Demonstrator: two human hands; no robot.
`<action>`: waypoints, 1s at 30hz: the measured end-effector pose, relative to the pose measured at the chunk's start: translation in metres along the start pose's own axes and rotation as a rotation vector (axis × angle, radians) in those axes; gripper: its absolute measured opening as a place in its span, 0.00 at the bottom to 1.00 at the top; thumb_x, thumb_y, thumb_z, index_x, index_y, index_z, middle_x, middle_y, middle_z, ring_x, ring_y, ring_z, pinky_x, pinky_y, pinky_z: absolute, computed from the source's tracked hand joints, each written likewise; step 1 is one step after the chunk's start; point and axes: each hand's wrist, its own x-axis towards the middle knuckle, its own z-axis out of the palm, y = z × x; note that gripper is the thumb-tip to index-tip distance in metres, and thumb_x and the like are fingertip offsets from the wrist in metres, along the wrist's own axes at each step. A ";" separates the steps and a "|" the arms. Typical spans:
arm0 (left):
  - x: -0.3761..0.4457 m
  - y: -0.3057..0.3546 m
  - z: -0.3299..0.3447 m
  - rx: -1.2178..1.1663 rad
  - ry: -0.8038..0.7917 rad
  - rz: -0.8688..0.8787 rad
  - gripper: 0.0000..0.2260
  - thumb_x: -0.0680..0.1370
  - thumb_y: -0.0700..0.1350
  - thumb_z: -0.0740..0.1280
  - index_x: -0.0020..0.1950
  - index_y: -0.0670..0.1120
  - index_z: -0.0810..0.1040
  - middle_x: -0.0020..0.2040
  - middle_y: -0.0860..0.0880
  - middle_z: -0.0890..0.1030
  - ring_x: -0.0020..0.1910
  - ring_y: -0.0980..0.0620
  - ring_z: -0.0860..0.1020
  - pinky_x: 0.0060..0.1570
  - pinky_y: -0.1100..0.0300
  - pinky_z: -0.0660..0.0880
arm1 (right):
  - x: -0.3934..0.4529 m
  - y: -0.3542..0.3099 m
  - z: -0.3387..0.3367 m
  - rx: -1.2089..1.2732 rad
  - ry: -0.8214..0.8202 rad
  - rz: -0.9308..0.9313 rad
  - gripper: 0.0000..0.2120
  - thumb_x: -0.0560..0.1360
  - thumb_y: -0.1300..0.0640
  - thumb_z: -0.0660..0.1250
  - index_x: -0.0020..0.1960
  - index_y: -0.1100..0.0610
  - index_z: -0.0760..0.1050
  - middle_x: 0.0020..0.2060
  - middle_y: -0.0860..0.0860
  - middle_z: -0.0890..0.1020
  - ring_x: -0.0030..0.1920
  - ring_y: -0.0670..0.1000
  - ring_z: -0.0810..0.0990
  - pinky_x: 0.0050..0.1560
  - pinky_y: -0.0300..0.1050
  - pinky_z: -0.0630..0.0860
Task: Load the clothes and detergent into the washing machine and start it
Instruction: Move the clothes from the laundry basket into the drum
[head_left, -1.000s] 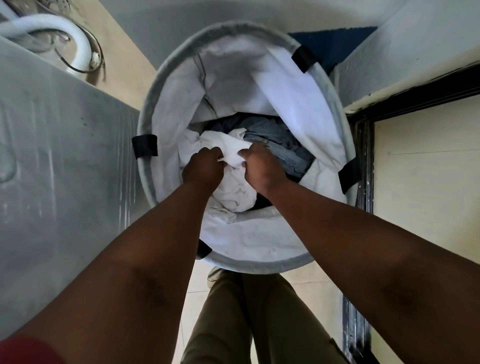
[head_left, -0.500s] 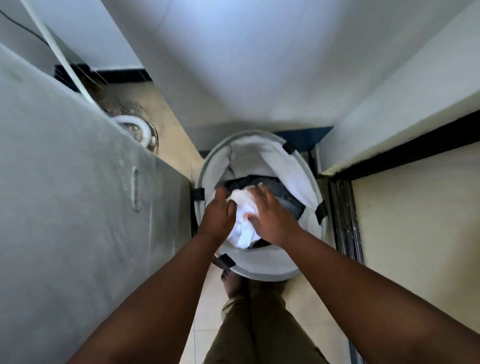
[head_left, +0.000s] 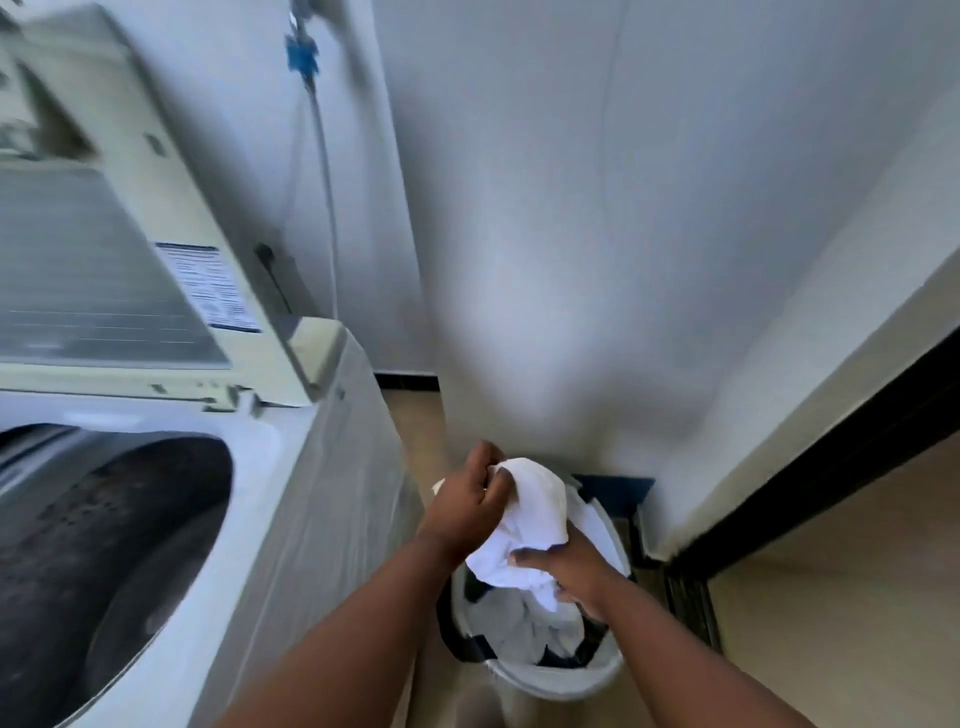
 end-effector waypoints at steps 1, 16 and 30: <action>-0.009 0.013 -0.006 0.006 0.026 0.022 0.04 0.73 0.56 0.56 0.44 0.58 0.68 0.34 0.55 0.76 0.36 0.54 0.74 0.42 0.54 0.73 | -0.012 -0.009 -0.001 0.059 0.006 0.005 0.24 0.63 0.49 0.75 0.57 0.51 0.75 0.50 0.55 0.82 0.50 0.56 0.80 0.49 0.54 0.78; -0.146 0.143 -0.195 0.121 0.133 0.216 0.23 0.70 0.64 0.67 0.63 0.58 0.71 0.59 0.56 0.78 0.59 0.56 0.76 0.59 0.56 0.73 | -0.179 -0.216 0.054 0.404 -0.114 -0.421 0.10 0.74 0.58 0.64 0.52 0.62 0.76 0.31 0.58 0.76 0.28 0.52 0.76 0.33 0.44 0.76; -0.209 0.048 -0.446 -0.446 0.307 0.231 0.39 0.64 0.60 0.69 0.65 0.34 0.71 0.52 0.41 0.81 0.50 0.46 0.79 0.45 0.60 0.76 | -0.234 -0.367 0.344 0.516 -0.451 -0.734 0.28 0.43 0.53 0.82 0.36 0.55 0.70 0.33 0.62 0.65 0.32 0.56 0.67 0.38 0.46 0.66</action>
